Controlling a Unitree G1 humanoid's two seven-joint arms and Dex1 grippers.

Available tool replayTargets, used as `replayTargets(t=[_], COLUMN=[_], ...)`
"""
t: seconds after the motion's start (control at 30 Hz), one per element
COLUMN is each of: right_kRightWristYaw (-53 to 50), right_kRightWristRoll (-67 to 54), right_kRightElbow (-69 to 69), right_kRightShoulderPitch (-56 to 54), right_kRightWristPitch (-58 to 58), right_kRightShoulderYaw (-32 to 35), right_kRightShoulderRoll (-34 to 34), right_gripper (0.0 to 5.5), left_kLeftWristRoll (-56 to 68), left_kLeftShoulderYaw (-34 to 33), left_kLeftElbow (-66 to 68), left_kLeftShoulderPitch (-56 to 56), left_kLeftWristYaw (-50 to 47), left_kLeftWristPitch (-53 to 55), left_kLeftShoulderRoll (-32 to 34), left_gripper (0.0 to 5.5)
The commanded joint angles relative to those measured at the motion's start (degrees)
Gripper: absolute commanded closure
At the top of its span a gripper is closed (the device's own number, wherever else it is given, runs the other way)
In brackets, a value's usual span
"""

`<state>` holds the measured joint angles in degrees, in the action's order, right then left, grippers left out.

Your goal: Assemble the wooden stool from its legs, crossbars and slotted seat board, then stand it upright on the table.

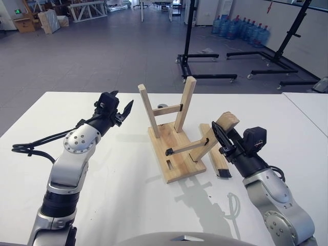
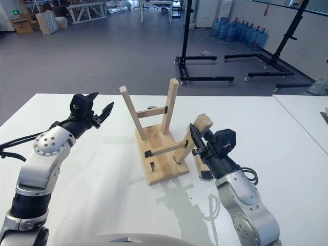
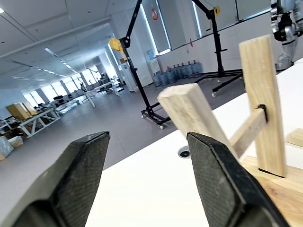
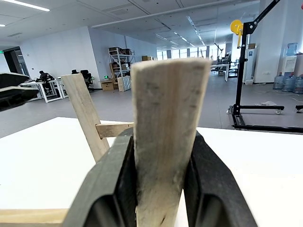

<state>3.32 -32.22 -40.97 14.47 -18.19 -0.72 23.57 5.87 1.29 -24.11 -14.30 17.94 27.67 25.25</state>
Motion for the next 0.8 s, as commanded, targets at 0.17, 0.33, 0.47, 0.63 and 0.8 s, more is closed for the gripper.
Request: replayTargets(t=[0.17,0.33,0.47,0.63,0.8], right_kRightWristYaw=[-3.6,-4.5,-6.4,-8.7,-13.4], right_kRightWristRoll=[1.1,-1.5,-5.2,-16.0,-24.0], right_kRightElbow=[-0.6,-2.8,-2.5,8.5,8.6], right_kRightShoulderPitch=[-8.5,-13.9,-23.2,-50.9,-52.8], right_kRightWristPitch=[0.5,-2.8,-7.4,-13.4,-17.9], right_kRightShoulderYaw=[4.7,6.1,11.0,23.2,22.5], right_kRightShoulderRoll=[-5.7,-6.6,-4.0,6.5,3.9], right_gripper=[3.77,3.41,3.41,3.41,3.41], left_kLeftWristRoll=[3.1,5.8,4.9,4.3,3.9], left_kLeftShoulderYaw=[-1.9,-4.1,-3.1,-3.2,-2.4], left_kLeftElbow=[-0.3,-1.2,-1.3,-1.6,-2.3], left_kLeftShoulderPitch=[-2.3,-3.2,-2.9,-2.9,-2.2], left_kLeftWristYaw=[-0.3,-1.4,-1.4,-2.0,-2.9], left_kLeftWristPitch=[2.9,6.0,5.5,5.3,5.4], left_kLeftShoulderRoll=[-3.2,-4.9,-4.8,-5.1,-5.6], left_gripper=[2.50,2.50,2.50,2.50,2.50])
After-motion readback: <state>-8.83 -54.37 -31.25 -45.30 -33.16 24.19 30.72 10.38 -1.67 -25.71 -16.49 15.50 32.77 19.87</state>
